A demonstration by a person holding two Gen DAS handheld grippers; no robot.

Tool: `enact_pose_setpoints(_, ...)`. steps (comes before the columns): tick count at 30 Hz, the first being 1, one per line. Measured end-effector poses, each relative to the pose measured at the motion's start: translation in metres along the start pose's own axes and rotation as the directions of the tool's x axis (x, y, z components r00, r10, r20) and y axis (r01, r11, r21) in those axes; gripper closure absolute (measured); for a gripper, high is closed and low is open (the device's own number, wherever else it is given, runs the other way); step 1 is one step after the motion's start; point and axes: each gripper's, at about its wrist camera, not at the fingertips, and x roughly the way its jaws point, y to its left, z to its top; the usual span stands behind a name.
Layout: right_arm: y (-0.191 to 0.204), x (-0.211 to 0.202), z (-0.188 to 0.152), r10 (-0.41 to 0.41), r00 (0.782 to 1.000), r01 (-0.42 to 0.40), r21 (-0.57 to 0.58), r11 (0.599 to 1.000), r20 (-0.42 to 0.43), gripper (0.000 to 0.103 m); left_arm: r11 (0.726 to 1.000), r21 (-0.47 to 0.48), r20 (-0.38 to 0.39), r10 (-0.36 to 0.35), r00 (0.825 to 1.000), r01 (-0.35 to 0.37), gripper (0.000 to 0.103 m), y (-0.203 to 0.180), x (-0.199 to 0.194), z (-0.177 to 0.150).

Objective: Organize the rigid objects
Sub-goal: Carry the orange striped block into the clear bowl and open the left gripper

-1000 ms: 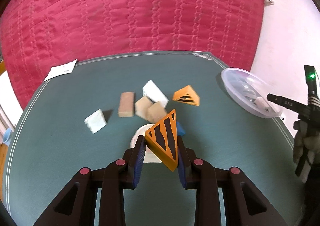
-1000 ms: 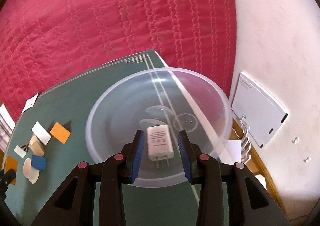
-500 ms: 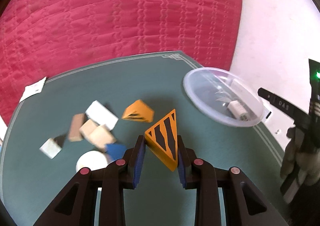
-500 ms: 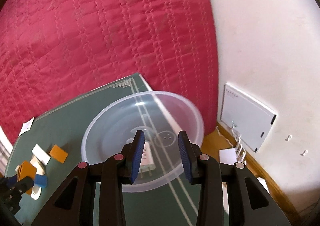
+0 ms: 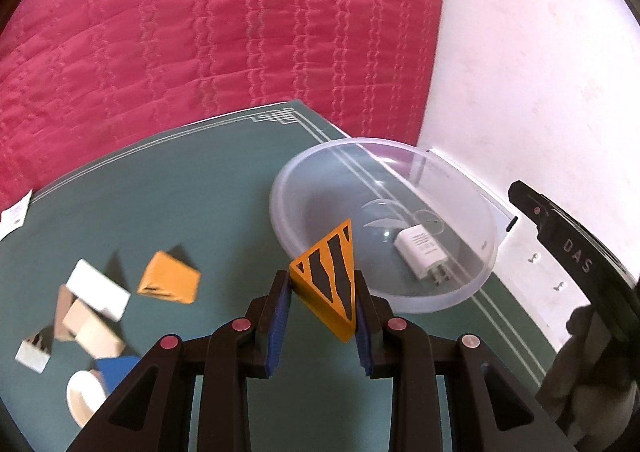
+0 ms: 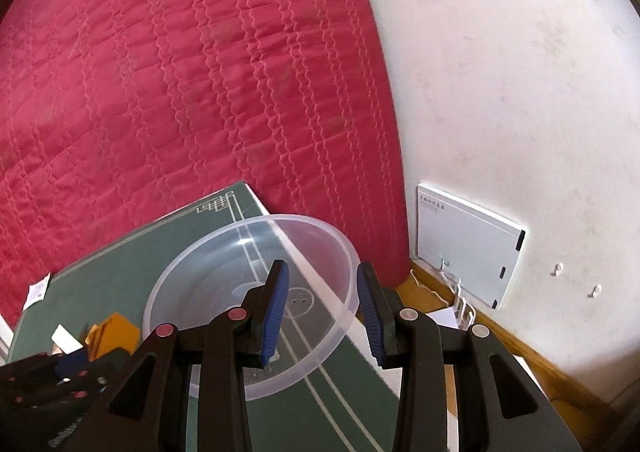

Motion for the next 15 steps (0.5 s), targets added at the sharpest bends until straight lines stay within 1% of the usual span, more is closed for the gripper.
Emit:
enact_pose_setpoints(5, -0.005, -0.001, 0.0, 0.002, 1.0, -0.002, 0.025, 1.0, 0.001, 0.063, 1.0, 0.019, -0.006, -0.017, 1.0, 0.017, 0.072, -0.009, 0.014, 0.009)
enact_pose_setpoints(6, -0.006, -0.001, 0.0, 0.001, 1.0, -0.001, 0.03, 1.0, 0.006, 0.059, 1.0, 0.022, -0.005, -0.019, 1.0, 0.019, 0.072, -0.011, 0.015, 0.009)
enact_pose_setpoints(9, -0.007, -0.006, 0.0, -0.004, 0.999, 0.002, 0.045, 0.999, 0.032, 0.051, 0.999, 0.033, -0.003, -0.03, 1.0, 0.03, 0.072, -0.019, 0.019, 0.013)
enact_pose_setpoints(13, -0.009, -0.008, 0.001, -0.004, 0.999, 0.002, 0.053, 0.999, 0.043, 0.051, 0.998, 0.047, 0.005, -0.047, 0.999, 0.047, 0.071, -0.026, 0.023, 0.016)
enact_pose_setpoints(15, -0.009, -0.007, 0.001, -0.004, 0.999, 0.002, 0.058, 0.998, 0.043, 0.051, 0.998, 0.047, 0.004, -0.05, 0.999, 0.05, 0.065, -0.028, 0.024, 0.017)
